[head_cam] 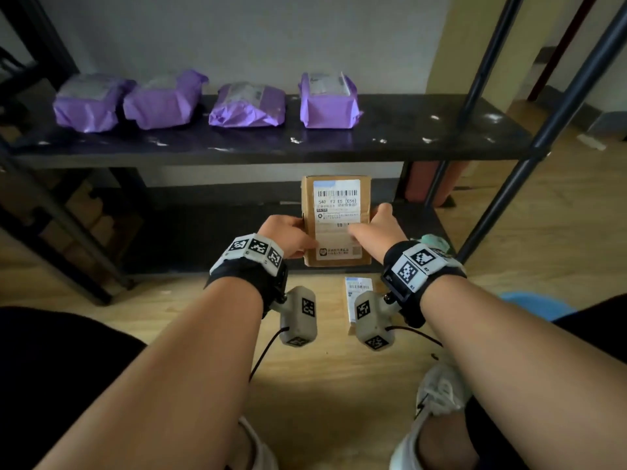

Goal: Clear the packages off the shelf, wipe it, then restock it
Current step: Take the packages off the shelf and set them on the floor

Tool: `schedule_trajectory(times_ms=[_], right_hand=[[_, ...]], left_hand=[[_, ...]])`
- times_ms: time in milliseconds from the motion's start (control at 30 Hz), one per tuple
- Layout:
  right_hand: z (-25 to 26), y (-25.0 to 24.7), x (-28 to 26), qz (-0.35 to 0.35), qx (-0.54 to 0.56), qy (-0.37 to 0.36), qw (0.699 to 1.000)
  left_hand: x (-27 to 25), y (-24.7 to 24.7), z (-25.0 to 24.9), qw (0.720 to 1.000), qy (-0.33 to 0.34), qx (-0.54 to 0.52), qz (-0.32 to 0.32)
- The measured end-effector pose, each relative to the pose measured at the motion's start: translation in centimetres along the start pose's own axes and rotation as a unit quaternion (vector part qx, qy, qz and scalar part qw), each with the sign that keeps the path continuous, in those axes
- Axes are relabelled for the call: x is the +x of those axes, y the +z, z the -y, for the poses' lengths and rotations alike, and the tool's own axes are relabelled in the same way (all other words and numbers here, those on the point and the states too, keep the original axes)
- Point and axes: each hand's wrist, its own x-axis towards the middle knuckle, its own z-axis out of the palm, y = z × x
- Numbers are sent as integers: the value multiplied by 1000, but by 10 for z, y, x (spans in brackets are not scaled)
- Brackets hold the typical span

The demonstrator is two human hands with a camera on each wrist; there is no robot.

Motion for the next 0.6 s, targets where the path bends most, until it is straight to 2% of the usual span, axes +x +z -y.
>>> schedule_trajectory(times_ms=[333, 600], right_hand=[[-68, 70, 43, 112, -55, 99, 987], [-115, 122, 81, 207, -107, 151, 961]], left_hand=[[61, 26, 93, 987, -128, 93, 22], [112, 52, 162, 967, -215, 126, 55]])
